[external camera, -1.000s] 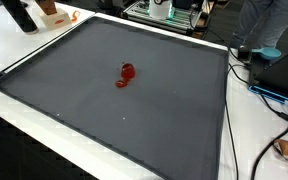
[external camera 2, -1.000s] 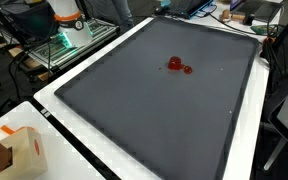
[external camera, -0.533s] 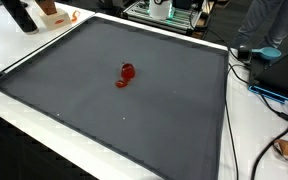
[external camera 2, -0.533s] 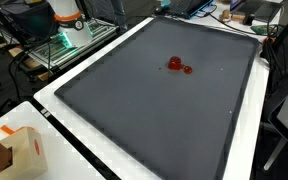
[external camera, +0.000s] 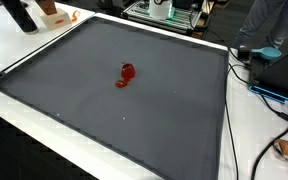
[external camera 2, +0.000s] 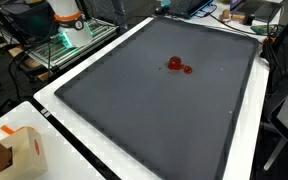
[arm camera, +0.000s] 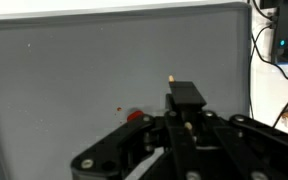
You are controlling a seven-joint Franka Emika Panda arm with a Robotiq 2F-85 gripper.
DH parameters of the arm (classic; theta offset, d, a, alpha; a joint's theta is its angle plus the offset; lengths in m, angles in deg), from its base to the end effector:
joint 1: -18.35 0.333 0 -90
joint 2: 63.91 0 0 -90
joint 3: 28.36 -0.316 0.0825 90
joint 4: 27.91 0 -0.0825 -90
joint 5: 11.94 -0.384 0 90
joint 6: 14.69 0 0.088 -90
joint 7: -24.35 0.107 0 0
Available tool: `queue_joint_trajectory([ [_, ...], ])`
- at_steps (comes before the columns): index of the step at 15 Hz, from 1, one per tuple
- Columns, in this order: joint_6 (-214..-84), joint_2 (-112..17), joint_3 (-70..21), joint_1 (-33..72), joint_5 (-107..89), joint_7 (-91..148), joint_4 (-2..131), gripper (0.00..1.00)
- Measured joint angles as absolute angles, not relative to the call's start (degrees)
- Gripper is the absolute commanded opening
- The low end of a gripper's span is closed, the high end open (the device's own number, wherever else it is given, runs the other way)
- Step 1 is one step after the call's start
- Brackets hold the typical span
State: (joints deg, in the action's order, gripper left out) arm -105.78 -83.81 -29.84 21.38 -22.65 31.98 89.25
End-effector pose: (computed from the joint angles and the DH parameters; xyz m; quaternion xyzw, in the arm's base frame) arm 0.4346 0.0554 0.5773 -0.9940 0.0349 0.0626 0.0826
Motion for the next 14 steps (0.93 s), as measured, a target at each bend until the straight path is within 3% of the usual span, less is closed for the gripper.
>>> queue_joint_trajectory([
  [1,-105.78,-83.81,-29.84,21.38,-22.65,31.98,89.25,0.13],
  [2,-105.78,-83.81,-29.84,21.38,-22.65,31.98,89.25,0.03],
  [7,-106.69,-82.93,-29.43,21.04,-22.71,31.07,88.91,0.03],
  [14,-117.51,-73.55,-25.44,19.75,-31.46,19.19,88.4,0.03],
])
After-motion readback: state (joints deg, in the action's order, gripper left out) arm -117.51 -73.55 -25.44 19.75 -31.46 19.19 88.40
